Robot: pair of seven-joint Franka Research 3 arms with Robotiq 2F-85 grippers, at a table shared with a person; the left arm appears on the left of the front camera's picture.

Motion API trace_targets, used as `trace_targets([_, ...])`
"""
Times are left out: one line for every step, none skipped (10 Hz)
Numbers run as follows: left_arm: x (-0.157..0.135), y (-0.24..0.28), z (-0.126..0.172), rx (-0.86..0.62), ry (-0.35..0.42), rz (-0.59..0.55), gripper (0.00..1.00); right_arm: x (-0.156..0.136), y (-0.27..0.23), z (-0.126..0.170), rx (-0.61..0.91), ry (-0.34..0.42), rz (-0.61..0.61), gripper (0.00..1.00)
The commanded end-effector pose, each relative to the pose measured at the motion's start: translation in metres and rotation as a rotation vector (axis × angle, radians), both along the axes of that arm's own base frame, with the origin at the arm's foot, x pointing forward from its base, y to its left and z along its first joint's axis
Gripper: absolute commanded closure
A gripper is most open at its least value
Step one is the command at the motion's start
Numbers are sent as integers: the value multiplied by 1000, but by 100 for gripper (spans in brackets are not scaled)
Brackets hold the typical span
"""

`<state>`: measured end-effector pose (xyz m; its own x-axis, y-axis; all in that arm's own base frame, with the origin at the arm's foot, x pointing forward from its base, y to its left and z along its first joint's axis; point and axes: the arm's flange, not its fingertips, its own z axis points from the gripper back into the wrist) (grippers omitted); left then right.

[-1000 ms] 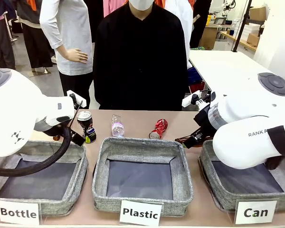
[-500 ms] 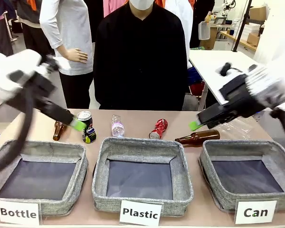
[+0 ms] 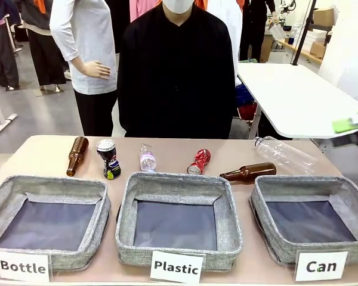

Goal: Sort the can waste into the basket.
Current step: Pick up the can waste from the table and place it in the right Fabric basket.

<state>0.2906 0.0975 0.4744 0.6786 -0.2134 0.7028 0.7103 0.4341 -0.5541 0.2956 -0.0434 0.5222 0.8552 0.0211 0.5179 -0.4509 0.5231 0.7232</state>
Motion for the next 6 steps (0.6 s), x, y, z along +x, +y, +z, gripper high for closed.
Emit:
trace_targets([-1, 56, -45, -282, 46, 116, 0, -36, -37, -75, 143, 39, -113, 0])
trace_targets([-4, 73, -62, -400, 60, 172, 0, -34, -68, -93, 224, 92, -180, 0])
trace_targets([-4, 79, -75, -497, 78, 203, 0, -31, -96, -111, 303, 139, -230, 0])
trace_targets([-7, 83, -87, -594, 88, 260, 0, -30, -120, -128, 351, 176, -283, 0])
trace_targets([-10, 81, -95, -656, 86, 298, 0, -30, -132, -140, 378, 200, -315, 0])
trace_targets([-6, 74, -98, -694, 77, 320, 0, -29, -137, -148, 388, 215, -337, 0])
